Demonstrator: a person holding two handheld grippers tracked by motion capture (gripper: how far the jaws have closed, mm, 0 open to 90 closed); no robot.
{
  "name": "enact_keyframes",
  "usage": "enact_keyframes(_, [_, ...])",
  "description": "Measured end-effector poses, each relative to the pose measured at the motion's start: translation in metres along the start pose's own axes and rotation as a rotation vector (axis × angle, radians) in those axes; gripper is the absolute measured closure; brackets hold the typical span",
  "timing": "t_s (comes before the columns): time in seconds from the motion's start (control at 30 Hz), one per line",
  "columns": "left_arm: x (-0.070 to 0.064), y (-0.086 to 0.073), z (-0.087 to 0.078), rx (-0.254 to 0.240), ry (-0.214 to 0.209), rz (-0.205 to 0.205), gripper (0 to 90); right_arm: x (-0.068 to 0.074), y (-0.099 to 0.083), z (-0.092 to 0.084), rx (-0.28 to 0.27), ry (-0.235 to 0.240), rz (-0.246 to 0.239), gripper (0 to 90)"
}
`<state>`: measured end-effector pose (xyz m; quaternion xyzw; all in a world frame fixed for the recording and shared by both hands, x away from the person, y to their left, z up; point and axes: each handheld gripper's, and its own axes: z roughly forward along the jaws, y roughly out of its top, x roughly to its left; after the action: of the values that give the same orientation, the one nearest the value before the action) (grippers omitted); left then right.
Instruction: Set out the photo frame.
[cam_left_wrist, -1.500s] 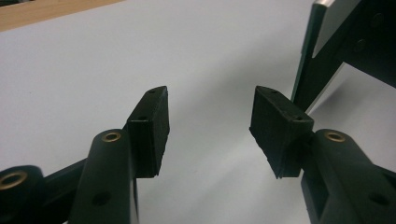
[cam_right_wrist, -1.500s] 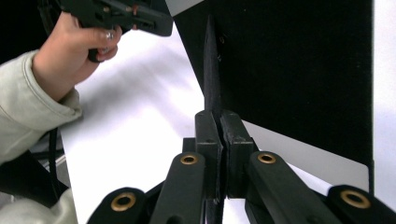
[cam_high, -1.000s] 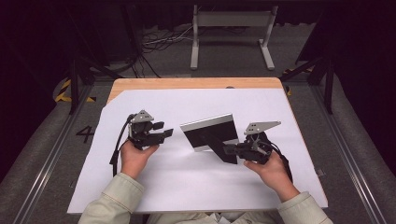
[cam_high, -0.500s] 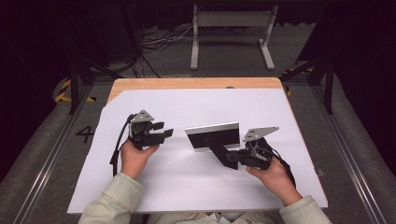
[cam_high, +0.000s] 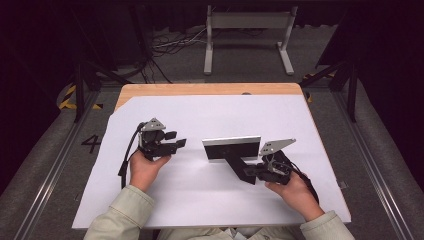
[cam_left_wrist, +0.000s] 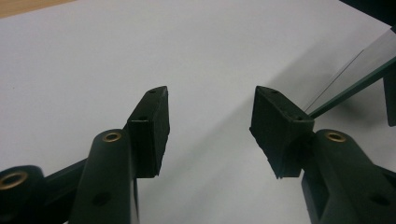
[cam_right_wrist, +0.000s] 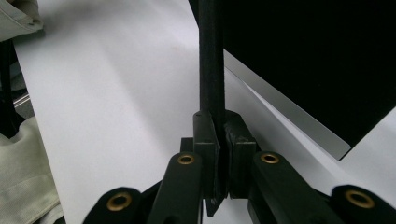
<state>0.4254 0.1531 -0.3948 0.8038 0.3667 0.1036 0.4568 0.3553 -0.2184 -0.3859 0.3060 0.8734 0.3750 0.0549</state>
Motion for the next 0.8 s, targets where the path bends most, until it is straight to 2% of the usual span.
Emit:
enact_keyframes(0.37, [-0.0012, 0.0002, 0.0017, 0.008, -0.008, 0.0, 47.7, -0.0017, -0.0036, 0.0025, 0.031, -0.008, 0.007, 84.2])
enact_keyframes(0.63, [-0.0028, 0.0008, 0.0044, 0.023, -0.044, -0.005, 51.7, -0.0029, -0.0067, 0.0046, 0.054, -0.017, 0.016, 83.3])
enact_keyframes(0.8, [-0.004, 0.0012, 0.0055, 0.025, -0.047, -0.006, 52.6, -0.003, -0.0077, 0.005, 0.061, -0.011, 0.017, 82.7])
